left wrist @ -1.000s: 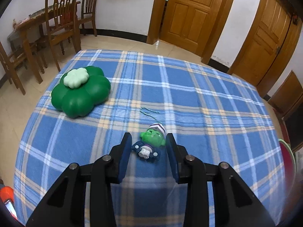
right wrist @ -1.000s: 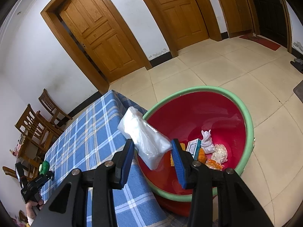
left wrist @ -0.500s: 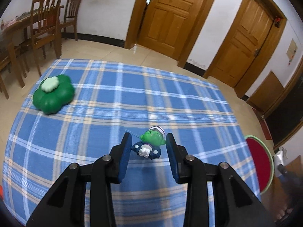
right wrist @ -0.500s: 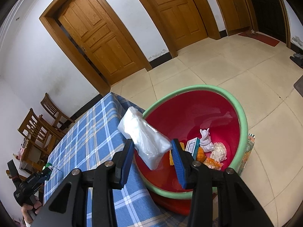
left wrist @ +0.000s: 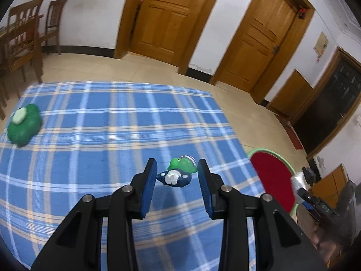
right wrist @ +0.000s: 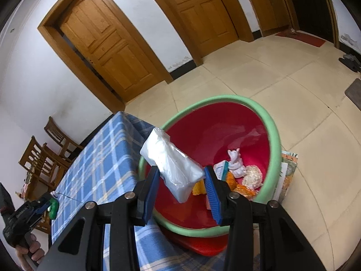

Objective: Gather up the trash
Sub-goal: 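Carry the white plastic bag over the red bucket with the right gripper, then open the right gripper to drop the white bag into the bucket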

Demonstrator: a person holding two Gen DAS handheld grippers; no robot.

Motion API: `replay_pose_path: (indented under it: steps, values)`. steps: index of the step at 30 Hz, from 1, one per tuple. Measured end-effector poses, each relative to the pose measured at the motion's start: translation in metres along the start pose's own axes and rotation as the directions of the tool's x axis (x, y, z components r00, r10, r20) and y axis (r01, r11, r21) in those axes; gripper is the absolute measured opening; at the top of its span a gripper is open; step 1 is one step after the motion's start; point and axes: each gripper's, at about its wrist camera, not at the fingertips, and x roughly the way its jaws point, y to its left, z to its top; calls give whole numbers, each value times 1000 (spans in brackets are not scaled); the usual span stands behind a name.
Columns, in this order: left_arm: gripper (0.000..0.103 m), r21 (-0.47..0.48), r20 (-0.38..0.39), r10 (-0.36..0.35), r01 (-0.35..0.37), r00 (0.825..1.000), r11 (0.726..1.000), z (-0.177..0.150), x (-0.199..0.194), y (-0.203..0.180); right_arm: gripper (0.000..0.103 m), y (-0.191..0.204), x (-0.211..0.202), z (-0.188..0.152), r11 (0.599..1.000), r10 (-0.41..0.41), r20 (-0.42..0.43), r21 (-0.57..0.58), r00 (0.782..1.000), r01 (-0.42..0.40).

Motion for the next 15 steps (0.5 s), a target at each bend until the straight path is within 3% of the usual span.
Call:
replay_pose_path:
  steps: [13,15]
  values:
    - [37,160,-73,-86,96,994,982,0,22,-83,48,-30,3,3,995,-61,-19,74,998,62]
    - [37,182,-85,-95,109,992,977,0,26,-95,52,-37,2,3,995,-57,-22,86,998,59]
